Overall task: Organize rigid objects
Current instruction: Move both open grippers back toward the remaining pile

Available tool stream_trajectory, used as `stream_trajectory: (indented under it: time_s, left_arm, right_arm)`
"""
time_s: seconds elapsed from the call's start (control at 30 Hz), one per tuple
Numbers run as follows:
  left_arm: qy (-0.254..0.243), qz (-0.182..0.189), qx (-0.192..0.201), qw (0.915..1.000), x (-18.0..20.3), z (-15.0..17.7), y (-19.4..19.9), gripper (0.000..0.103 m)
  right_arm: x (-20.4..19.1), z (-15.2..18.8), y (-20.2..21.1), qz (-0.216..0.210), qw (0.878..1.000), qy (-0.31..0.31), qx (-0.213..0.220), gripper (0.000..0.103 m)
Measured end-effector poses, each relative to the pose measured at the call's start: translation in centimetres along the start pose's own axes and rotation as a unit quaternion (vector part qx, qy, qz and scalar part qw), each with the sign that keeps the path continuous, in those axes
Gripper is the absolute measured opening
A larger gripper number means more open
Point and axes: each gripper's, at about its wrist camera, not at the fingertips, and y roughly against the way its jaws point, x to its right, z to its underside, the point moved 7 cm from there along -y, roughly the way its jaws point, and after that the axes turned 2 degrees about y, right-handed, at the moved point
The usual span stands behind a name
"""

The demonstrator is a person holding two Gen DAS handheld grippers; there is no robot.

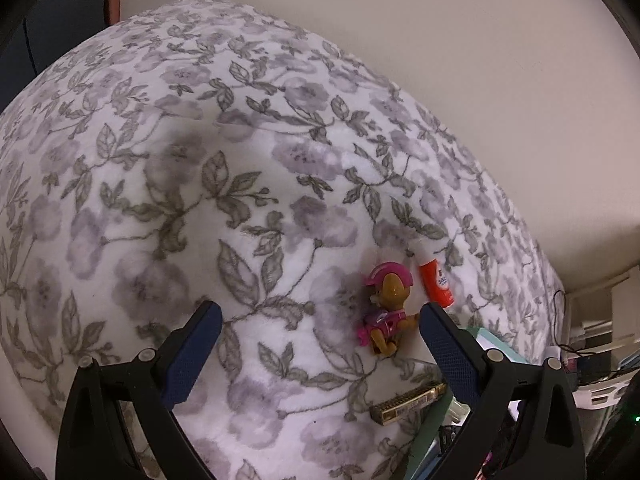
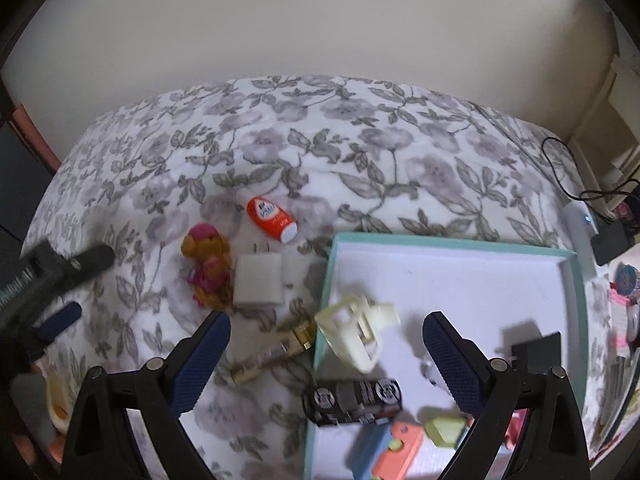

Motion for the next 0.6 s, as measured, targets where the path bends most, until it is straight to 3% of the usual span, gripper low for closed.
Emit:
stream_trajectory:
  time_s: [0.2, 0.6]
  left_arm:
    - [-0.013, -0.001, -0.024, 0.9996, 1.3, -0.3, -2.7, 0.099]
    - [-0.007, 0.0, -0.054, 0.9985, 2.8, -1.1, -6.7, 0.099]
  right_arm:
    - [-1.1, -2.0, -1.5, -0.01, 1.0, 0.004, 0.001, 0.09]
    - [0.2, -4.4, -4.9, -0.005, 1.0, -0.023, -0.013, 0.087]
